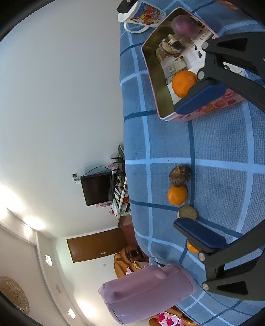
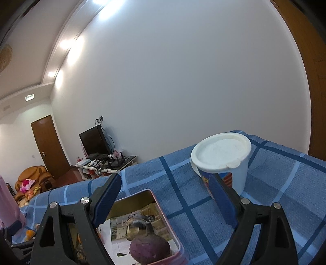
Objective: Organize fruits
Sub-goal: 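Release the orange and taro into the tin, opening both tools, then move both tools back toward the remaining fruits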
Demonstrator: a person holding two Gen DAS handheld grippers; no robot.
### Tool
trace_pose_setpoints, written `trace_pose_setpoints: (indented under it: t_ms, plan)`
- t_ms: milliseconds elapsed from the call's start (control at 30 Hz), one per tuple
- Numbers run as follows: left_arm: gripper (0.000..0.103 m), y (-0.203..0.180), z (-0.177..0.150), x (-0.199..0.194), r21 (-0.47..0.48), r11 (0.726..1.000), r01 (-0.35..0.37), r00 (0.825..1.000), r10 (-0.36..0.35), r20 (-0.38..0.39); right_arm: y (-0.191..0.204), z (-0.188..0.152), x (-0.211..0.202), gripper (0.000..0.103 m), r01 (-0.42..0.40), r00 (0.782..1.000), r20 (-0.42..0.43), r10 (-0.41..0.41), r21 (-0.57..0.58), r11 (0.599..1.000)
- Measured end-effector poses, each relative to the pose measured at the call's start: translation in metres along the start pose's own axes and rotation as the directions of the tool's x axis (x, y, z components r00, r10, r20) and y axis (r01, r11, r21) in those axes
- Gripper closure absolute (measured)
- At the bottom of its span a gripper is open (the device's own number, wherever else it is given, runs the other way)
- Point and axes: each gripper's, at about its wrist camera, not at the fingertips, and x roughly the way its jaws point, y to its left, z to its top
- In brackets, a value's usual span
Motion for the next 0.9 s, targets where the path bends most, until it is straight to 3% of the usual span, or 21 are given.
trace_pose_setpoints:
  t_ms: [567,900]
  plan:
    - [0.000,0.001,-0.004,-0.007,0.019,0.999,0.047,0.999,-0.046,-0.018,0.010,-0.016,-0.010,0.014,0.009,0.999,-0.053,-0.010,-0.008,1.000]
    - [0.000,0.023,-0.011,-0.006,-0.026,0.998,0.061,0.996,-0.062,-0.060,0.022,-0.024,-0.021,0.014,-0.010,0.998,-0.068,0.007,-0.038,0.999]
